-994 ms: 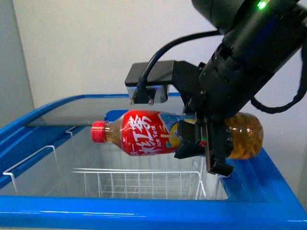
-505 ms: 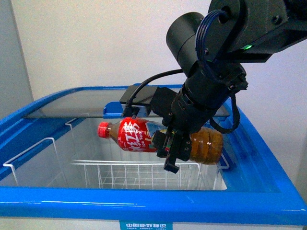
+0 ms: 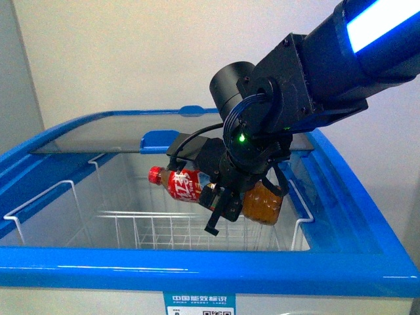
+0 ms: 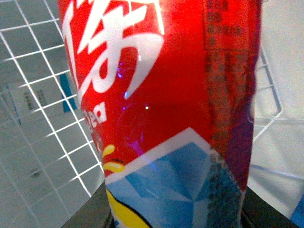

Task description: Put drink in fridge

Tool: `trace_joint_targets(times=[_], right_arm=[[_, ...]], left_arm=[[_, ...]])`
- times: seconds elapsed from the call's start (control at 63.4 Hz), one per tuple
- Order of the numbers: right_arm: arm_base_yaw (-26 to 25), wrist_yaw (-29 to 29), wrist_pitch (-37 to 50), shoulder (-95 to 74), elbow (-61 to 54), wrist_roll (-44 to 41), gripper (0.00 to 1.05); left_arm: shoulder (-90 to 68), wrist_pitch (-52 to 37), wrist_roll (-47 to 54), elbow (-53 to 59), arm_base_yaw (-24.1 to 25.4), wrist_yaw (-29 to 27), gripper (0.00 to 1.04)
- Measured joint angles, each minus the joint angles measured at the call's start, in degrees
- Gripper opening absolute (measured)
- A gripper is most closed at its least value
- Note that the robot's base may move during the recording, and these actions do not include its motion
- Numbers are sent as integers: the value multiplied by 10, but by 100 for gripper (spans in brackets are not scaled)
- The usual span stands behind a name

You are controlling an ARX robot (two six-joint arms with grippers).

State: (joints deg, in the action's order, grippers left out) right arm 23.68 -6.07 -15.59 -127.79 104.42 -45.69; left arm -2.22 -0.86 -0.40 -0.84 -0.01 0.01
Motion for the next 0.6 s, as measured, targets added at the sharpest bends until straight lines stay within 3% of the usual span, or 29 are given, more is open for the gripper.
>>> trace_joint_targets(times=[0.41, 0.6], right_arm=[[15, -44, 104, -37, -9, 0, 39], [31, -26, 127, -40, -30, -18, 39]], left_arm=[[19, 8, -1, 0, 0, 0, 3], [19, 8, 0, 0, 0, 0, 31]])
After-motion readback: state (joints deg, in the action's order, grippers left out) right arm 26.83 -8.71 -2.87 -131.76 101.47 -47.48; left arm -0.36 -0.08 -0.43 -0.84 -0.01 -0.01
